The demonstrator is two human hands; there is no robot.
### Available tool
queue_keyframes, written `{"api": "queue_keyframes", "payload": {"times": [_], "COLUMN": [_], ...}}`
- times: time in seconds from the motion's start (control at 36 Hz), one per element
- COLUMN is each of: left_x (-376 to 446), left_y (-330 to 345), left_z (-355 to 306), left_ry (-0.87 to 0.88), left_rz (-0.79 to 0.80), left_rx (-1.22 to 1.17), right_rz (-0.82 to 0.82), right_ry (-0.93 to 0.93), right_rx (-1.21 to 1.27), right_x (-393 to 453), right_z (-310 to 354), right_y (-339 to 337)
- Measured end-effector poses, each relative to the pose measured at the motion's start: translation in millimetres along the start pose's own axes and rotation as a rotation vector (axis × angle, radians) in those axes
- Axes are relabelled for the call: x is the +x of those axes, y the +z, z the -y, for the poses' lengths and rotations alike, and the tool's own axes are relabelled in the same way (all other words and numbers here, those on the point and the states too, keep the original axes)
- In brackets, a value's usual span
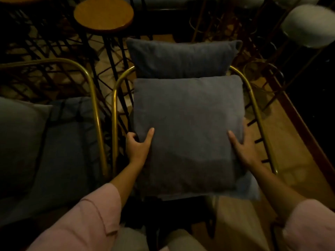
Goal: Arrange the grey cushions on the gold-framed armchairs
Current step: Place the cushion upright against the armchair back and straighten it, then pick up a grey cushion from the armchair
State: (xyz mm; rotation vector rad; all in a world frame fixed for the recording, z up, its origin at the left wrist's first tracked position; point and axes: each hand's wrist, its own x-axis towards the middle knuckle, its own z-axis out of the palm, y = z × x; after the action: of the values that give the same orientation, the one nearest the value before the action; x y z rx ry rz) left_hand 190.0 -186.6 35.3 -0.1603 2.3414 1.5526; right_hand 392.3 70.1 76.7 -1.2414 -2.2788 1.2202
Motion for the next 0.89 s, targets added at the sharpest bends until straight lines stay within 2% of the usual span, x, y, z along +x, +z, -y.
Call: {"api": "queue_keyframes", "payload": {"times": [0.14, 0.33, 0.44, 0.56, 0.61, 0.75, 0.89], "left_x": [-17, 0, 1, 12, 20, 43, 62], "left_y": [37, 29, 5, -34, -61, -149, -250], "left_z": [24, 33, 34, 42, 45, 42, 42], "left_ry": [-0.103, -0.137, -0.107, -0.081, -0.077, -0.075, -0.079], "left_rz": [0.065, 0.157, 0.244, 0.202, 0.151, -0.008, -0.171], "left_rx": [0.14, 0.106, 0.099, 0.16, 0.186, 0.186, 0.182], "right_rz": [0.321, 0.253, 0.096, -0.018, 0.018, 0.237, 0.387], "right_ry": [0.204, 0.234, 0.141, -0.064, -0.189, -0.409, -0.463], "right_rx": [-0.396, -0.416, -0.403, -0.397, -0.407, -0.402, -0.344], "right_x": [16, 10, -2, -15, -21, -33, -48], "right_z": [-5, -1, 7, 39, 64, 130, 190], "right_y": [38, 55, 64, 90, 109, 168, 236]}}
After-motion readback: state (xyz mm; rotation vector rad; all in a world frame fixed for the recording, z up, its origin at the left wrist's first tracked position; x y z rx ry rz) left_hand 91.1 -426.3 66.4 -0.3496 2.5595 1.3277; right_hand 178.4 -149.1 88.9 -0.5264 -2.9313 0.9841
